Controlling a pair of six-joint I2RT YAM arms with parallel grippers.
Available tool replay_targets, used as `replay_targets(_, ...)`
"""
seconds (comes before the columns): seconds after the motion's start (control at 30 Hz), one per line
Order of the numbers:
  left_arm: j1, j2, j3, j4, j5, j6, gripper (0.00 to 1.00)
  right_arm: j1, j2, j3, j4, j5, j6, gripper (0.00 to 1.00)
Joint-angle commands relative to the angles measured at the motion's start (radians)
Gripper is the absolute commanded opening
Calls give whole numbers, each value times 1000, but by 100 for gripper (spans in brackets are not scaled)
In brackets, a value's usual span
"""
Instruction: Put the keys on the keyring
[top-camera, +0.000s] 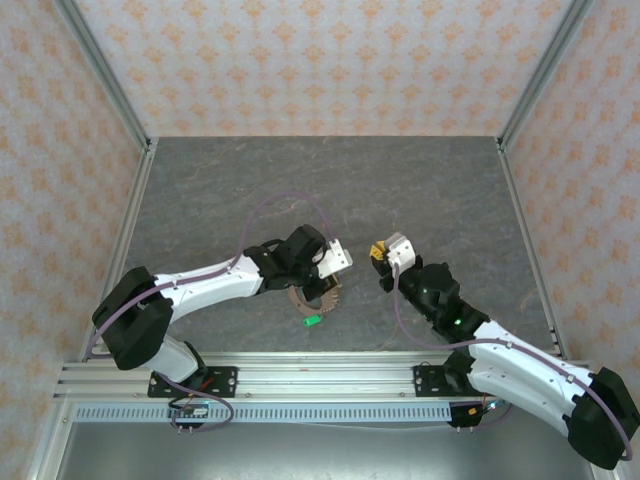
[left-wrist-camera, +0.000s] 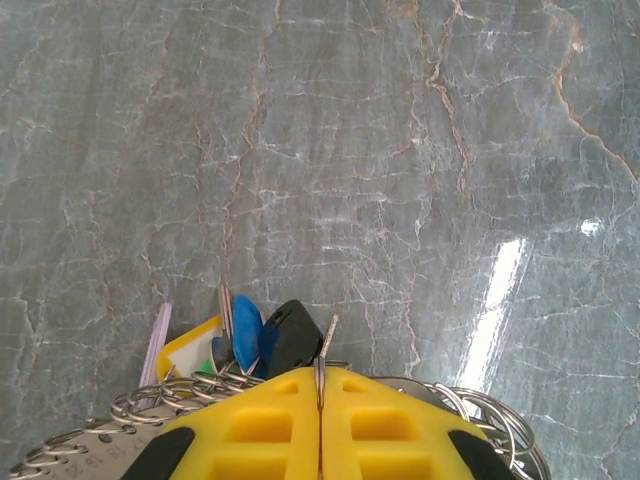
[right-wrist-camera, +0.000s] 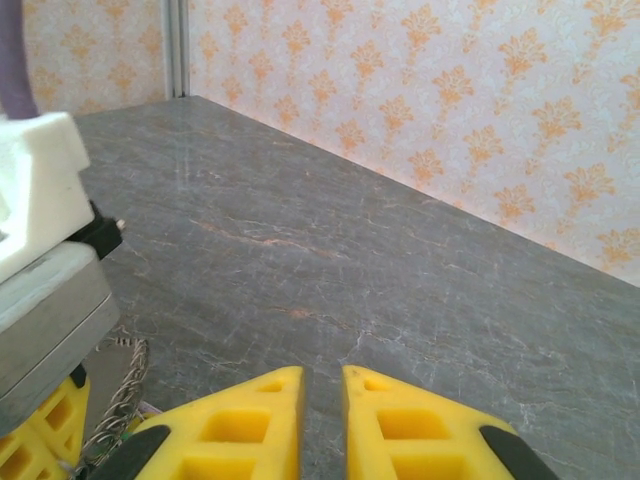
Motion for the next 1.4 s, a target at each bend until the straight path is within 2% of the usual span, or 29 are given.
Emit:
replay_targets(0.0, -14, -12, -16, 54, 26, -30, 8, 3, -4, -10, 7, 39, 19, 17)
replay_targets(0.3, -14, -55, -51, 94, 11, -41, 13, 3, -4, -9, 19, 79, 28, 17)
replay_targets(0.43, -14, -103, -86, 130, -40, -63, 13, 3, -8, -6, 16, 82, 30, 18)
replay_targets(0.57, 7, -219, -193, 277, -154, -178, 13, 3, 30, 50, -93, -113, 12, 18)
replay_targets(0.67, 45, -325, -299, 394, -266, -278, 13, 3, 128, 121, -188, -319, 24, 18)
replay_targets(0.8, 108, -458, -401, 433, -469, -379, 17, 11, 326, 190, -204, -570, 40, 18)
replay_targets(0.93, 162, -580, -468, 397, -591, -437, 24, 82, 487, 265, -251, -536, -47, 18)
replay_targets(1.1, 178, -689, -538, 379, -690, -493, 41, 144, 686, 371, -255, -535, -92, 18)
replay_targets(1.37, 182, -758, -572, 381, -728, -528, 50, 201, 920, 495, -199, -525, -93, 17)
